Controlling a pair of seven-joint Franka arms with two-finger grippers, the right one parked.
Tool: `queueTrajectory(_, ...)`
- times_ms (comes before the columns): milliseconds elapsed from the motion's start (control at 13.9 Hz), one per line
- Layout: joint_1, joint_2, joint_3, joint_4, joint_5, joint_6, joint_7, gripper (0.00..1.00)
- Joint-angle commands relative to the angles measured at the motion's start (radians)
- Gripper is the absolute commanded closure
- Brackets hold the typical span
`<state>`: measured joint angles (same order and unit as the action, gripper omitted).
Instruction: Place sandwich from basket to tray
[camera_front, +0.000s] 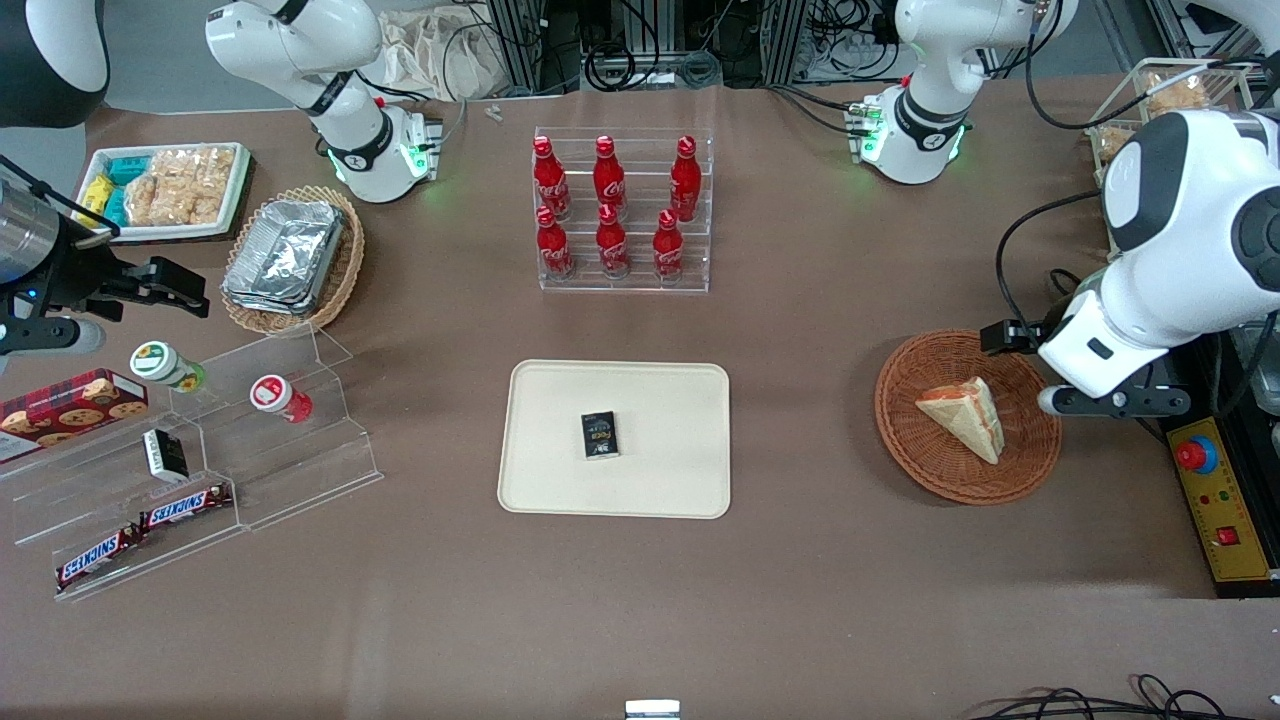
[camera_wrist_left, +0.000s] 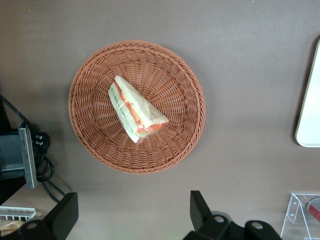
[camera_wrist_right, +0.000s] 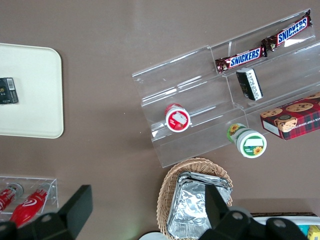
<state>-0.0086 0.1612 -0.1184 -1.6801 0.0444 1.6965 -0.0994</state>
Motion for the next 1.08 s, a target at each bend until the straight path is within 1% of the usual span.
queueTrajectory(0,-0.001,0.03,-0.003,0.039,-0.005,-0.005,0.0,0.0)
queueTrajectory(72,-0.002,0.052,-0.003,0.066,-0.017,-0.012,-0.02,0.0)
queueTrajectory(144,0.001,0.093,-0.001,0.136,-0.018,-0.032,-0.032,0.0)
queueTrajectory(216,0.002,0.124,-0.001,0.175,-0.018,-0.072,-0.043,0.0)
queueTrajectory(289,0.004,0.135,0.002,0.171,-0.018,-0.087,-0.115,0.0)
queueTrajectory(361,0.006,0.136,0.005,0.151,-0.015,-0.068,-0.202,0.0)
queueTrajectory(433,0.004,0.13,0.006,0.117,-0.011,0.002,-0.26,0.0)
queueTrajectory(577,0.012,0.097,0.012,-0.008,-0.012,0.144,-0.38,0.0)
queueTrajectory(649,0.034,0.075,0.017,-0.077,-0.018,0.211,-0.425,0.0)
queueTrajectory(794,0.038,0.048,0.019,-0.198,-0.02,0.329,-0.479,0.0)
queueTrajectory(1010,0.048,0.046,0.022,-0.315,-0.015,0.486,-0.552,0.0)
